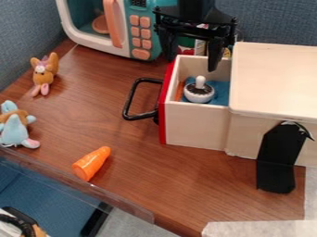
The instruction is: Closed the wooden drawer
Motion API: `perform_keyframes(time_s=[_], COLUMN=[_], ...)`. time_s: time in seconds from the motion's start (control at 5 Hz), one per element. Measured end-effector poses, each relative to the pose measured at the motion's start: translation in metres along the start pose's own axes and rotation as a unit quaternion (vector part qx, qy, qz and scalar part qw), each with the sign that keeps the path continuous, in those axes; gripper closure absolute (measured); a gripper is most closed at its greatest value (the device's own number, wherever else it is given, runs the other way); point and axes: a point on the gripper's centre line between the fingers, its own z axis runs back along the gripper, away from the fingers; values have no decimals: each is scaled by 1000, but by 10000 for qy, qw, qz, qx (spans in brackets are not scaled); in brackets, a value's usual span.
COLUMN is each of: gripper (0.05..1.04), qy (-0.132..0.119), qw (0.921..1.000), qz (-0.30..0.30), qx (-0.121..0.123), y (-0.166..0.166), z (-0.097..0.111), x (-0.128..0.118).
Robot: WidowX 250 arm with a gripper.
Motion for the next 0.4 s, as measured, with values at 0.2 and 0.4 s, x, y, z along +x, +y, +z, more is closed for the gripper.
perform_keyframes(time_s=[0.2,0.4], gripper=[82,82], qy=[202,165], qw=[9998,9973], qz=[14,707], qx=[-1,-69], y=[1,48], z=[-11,-6], x=[-4,-11])
